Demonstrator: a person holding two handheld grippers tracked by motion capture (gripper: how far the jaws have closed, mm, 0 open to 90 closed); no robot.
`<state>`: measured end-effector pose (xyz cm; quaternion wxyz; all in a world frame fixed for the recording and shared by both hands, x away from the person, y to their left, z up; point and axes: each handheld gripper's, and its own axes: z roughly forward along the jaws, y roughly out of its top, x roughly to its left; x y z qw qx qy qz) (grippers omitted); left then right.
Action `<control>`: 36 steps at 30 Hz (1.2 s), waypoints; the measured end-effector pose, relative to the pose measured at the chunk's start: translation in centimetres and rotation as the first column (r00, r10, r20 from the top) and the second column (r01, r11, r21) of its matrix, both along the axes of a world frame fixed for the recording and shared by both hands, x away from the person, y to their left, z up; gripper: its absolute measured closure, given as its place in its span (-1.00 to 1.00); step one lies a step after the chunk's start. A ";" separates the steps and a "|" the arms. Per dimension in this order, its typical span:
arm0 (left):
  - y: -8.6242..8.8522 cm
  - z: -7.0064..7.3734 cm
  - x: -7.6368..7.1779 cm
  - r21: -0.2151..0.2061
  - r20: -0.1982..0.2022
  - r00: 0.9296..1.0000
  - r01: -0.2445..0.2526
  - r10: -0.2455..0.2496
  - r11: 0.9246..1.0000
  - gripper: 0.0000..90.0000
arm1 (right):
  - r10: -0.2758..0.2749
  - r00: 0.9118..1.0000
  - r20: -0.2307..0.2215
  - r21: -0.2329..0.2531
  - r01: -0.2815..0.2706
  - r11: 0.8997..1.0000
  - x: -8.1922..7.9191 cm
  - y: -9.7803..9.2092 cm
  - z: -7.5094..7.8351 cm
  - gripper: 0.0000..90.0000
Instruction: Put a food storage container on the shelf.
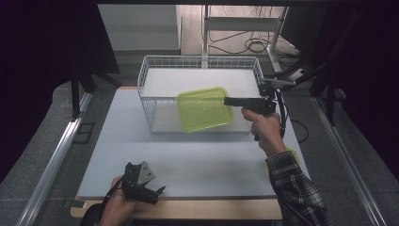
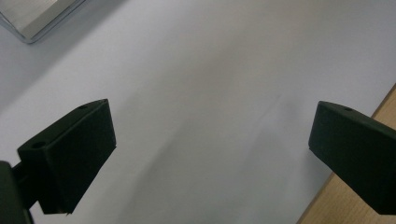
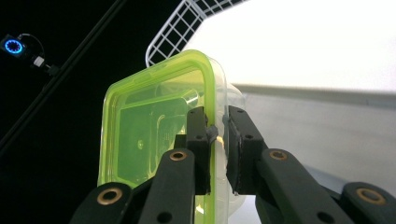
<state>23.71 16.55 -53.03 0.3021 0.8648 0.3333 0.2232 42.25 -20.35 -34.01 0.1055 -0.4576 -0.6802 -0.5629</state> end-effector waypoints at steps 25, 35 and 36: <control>1.0 0.4 0.1 -0.094 -0.018 0.999 -0.039 0.037 0.995 -1.00 | -0.164 0.984 0.066 -0.032 0.166 0.986 4.4 1.4 3.7 0.78; 1.2 0.4 0.2 -0.095 -0.020 0.999 -0.038 0.037 0.995 -1.00 | -0.206 0.976 0.069 -0.063 0.210 0.976 6.1 2.6 3.5 0.78; 1.2 0.4 0.2 -0.094 -0.020 0.999 -0.039 0.037 0.995 -1.00 | -0.210 0.975 0.068 -0.065 0.215 0.975 6.2 2.7 3.4 0.78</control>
